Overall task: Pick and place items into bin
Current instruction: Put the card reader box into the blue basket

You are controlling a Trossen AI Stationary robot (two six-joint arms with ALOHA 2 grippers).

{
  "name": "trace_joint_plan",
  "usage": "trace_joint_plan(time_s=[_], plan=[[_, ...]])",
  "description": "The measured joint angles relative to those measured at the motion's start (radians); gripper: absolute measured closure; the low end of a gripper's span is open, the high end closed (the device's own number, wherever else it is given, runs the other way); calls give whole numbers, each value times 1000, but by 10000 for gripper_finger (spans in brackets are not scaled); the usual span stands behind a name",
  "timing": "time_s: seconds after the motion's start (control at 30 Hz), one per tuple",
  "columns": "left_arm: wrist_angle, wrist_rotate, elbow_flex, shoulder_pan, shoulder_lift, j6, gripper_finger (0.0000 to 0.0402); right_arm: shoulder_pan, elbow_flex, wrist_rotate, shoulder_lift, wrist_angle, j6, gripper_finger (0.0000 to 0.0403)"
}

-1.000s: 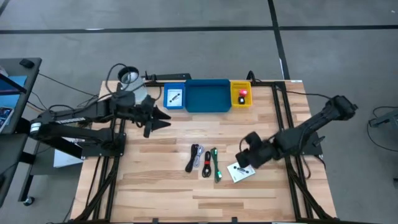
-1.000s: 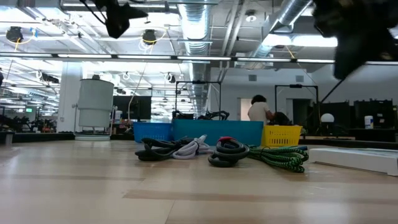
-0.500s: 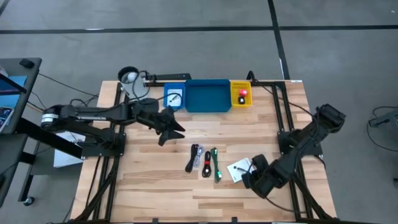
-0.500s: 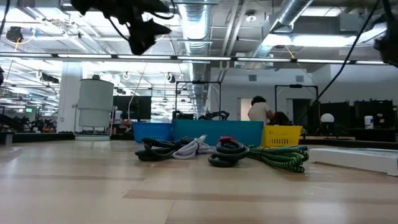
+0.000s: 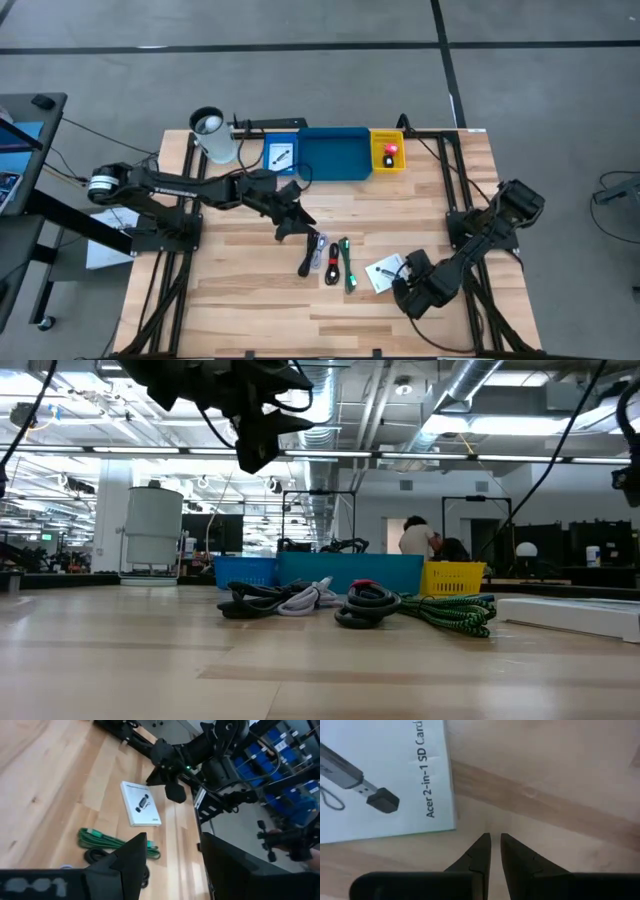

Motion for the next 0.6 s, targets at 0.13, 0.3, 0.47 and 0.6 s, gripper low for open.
trace_joint_plan(time_s=[0.13, 0.3, 0.47, 0.6], plan=[[30, 1, 0, -17, 27, -27, 224, -39, 2, -7, 6, -22, -72, 365], [36, -14, 0, -36, 31, -35, 224, -101, -2, 11, 9, -71, -187, 365], [39, -33, 0, -47, 31, -39, 224, -166, -3, 20, 9, -90, -258, 365], [40, -50, 0, -51, 31, -39, 224, -216, -3, -10, 4, -9, -418, 365]])
